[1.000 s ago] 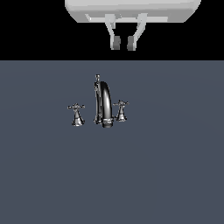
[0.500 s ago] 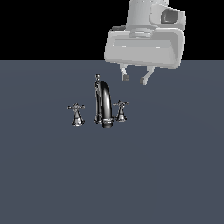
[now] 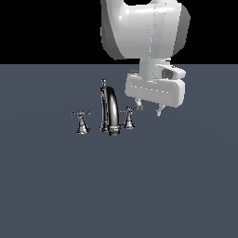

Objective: Turn on the faucet by rotating a designated handle.

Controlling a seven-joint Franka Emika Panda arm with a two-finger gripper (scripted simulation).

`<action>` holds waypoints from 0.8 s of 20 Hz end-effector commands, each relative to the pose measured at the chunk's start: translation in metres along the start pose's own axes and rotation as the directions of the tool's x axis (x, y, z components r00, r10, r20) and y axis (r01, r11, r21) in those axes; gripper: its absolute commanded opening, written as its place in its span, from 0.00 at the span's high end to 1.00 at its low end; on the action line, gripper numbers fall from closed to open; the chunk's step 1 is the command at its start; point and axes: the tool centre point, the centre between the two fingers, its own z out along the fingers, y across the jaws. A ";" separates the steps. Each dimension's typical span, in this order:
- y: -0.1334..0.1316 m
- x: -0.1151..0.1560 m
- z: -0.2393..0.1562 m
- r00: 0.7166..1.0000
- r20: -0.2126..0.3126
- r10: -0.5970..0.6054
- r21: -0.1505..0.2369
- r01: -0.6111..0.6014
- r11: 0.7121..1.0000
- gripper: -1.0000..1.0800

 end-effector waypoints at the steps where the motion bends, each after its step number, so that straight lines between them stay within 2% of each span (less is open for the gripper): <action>1: -0.052 -0.028 0.020 0.991 -0.010 -0.132 -0.010 0.132 0.991 0.25; 2: -0.050 -0.009 0.028 0.999 -0.015 -0.041 0.031 0.041 0.999 0.29; 3: -0.046 -0.007 0.027 0.999 -0.015 -0.034 0.034 0.035 0.999 0.29; 4: -0.071 0.003 0.036 0.991 -0.041 -0.130 0.041 0.131 0.990 0.13; 5: -0.089 -0.016 0.030 0.984 -0.053 -0.173 0.043 0.175 0.984 0.13; 6: -0.020 0.034 0.049 0.987 -0.081 -0.140 -0.007 0.140 0.990 0.13; 7: 0.028 0.090 0.039 0.980 -0.156 -0.120 -0.057 0.112 0.992 0.12; 8: 0.033 0.110 0.036 0.982 -0.185 -0.048 -0.001 0.048 0.999 0.66; 9: 0.052 0.131 0.036 0.967 -0.213 -0.137 -0.051 0.129 0.990 0.79; 10: 0.035 0.120 0.036 0.961 -0.222 -0.167 -0.068 0.155 0.986 0.79; 11: 0.033 0.129 0.034 0.953 -0.249 -0.175 -0.074 0.161 0.984 0.13; 12: 0.036 0.138 0.034 0.956 -0.278 -0.090 -0.055 0.078 0.995 0.07; 13: 0.006 0.139 0.040 0.959 -0.285 0.007 -0.003 -0.008 1.000 0.06; 14: 0.041 0.148 0.033 0.956 -0.286 0.062 0.027 -0.057 0.998 0.06; 15: 0.067 0.160 0.032 0.958 -0.285 -0.037 -0.012 0.035 0.999 0.20; 16: 0.020 0.134 0.044 0.953 -0.280 -0.118 -0.044 0.110 0.993 0.20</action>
